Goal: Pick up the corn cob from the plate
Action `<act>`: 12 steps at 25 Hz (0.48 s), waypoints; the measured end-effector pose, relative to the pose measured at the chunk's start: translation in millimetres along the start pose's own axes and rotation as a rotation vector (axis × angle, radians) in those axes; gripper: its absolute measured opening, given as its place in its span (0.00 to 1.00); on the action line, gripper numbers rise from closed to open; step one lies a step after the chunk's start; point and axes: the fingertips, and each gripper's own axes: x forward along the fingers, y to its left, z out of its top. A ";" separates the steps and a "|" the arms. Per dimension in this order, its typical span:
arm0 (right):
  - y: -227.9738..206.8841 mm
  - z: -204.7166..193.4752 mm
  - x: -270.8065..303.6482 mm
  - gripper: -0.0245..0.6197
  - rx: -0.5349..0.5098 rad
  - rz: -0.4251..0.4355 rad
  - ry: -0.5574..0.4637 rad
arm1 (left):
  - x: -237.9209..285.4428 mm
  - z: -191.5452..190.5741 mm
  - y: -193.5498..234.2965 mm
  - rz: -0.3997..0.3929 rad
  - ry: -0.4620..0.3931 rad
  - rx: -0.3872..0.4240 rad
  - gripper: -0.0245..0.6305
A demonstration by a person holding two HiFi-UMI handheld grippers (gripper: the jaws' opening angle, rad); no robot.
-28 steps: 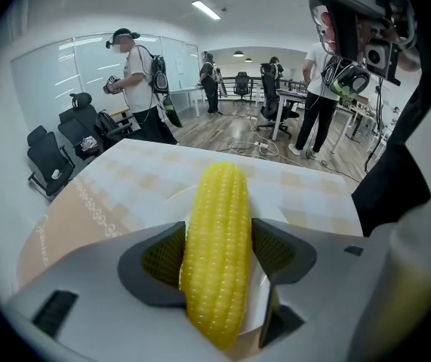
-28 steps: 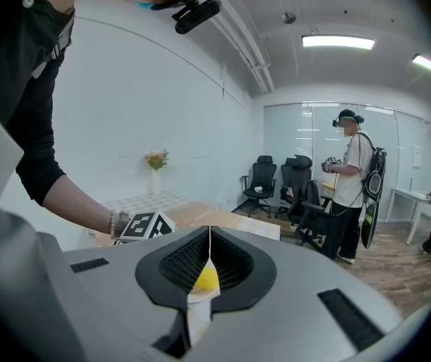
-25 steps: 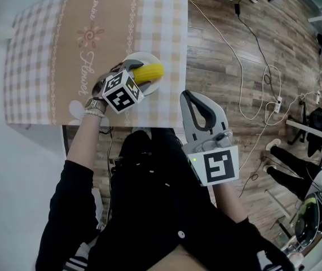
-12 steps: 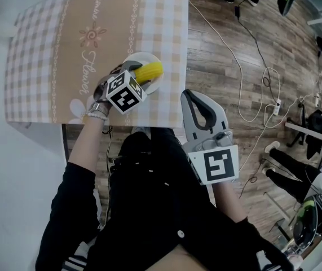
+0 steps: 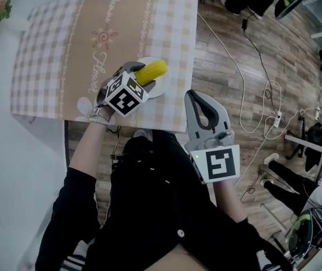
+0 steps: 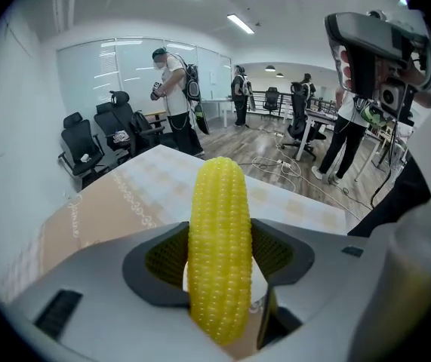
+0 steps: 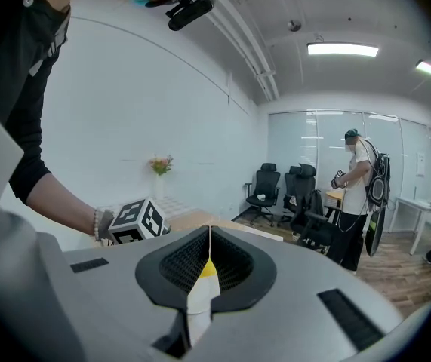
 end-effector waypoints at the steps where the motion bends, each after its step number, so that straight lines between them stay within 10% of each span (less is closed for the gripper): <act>1: 0.8 2.1 0.2 0.10 -0.003 0.001 -0.005 | -4.5 2.2 1.5 0.011 -0.009 -0.009 0.43; 12: 4.9 27.1 -3.0 0.10 -0.032 0.009 -0.062 | -59.3 28.8 7.9 0.123 -0.091 -0.059 0.43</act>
